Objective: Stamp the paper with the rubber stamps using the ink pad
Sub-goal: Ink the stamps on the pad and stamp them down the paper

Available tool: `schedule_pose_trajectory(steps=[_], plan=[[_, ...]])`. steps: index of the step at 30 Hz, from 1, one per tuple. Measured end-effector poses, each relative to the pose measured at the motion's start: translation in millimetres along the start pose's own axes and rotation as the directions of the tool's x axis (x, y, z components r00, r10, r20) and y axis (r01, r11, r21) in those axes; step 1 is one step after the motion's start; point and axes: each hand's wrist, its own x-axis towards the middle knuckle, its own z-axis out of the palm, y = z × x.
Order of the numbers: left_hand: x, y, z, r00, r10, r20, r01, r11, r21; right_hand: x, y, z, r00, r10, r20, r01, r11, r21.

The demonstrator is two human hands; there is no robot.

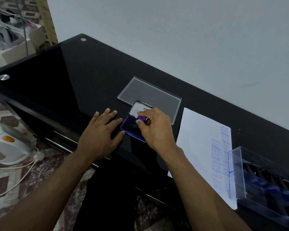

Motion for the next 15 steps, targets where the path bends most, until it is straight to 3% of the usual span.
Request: schedule_pose_trajectory(steps=[15], plan=[[-0.3,-1.2,1.5,1.0,0.002,-0.008,-0.002,1.0,-0.006,-0.4,2.2,-1.7,1.0,-0.028,-0.013,0.027,0.999,-0.025]])
